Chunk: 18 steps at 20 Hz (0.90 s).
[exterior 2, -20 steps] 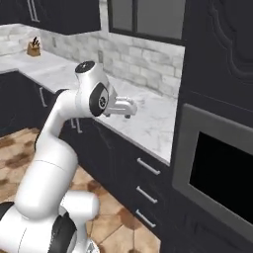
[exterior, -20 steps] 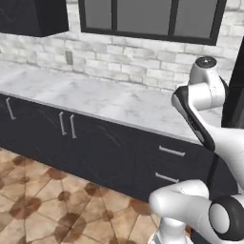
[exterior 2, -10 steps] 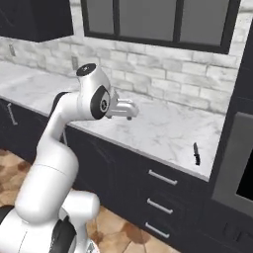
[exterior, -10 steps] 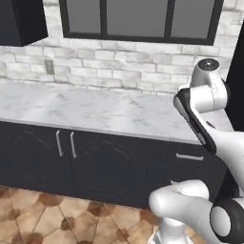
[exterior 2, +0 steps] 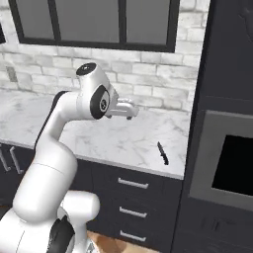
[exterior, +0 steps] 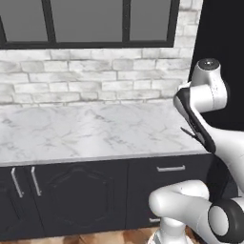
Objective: Retrieve the butter from the fridge and place it on a plate on the dining table. Then retrieve the butter knife by the fridge and place it near the plate.
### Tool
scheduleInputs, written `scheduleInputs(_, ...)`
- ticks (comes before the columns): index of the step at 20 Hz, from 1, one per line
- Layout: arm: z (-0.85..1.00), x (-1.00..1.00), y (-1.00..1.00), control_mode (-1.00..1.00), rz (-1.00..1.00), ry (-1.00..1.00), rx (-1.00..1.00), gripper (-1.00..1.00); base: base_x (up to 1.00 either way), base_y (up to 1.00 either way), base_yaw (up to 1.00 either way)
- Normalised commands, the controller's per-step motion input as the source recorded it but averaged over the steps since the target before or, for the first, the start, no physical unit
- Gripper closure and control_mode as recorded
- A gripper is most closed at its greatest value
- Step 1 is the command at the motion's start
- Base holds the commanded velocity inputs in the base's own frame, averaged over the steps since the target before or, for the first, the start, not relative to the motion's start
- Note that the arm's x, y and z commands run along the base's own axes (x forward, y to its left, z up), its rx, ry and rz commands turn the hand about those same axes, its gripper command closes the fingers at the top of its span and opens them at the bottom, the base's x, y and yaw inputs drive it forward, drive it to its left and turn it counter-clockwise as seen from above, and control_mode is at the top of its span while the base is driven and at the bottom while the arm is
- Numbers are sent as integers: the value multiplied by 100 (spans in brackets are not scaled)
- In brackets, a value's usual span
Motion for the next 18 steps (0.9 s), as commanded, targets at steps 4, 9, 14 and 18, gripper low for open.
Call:
scheduleInputs(4,0,0,0,100,0,0,0,-100,73,25,-26)
scheduleInputs(9,-8,10,-5,-100,0,6,0,-100,47,5,-9)
scheduleInputs(14,-84,20,-57,-100,-1,37,0,-100,0,0,0)
scheduleInputs(18,-100,3,-76,-100,-2,40,0,-100,0,0,0)
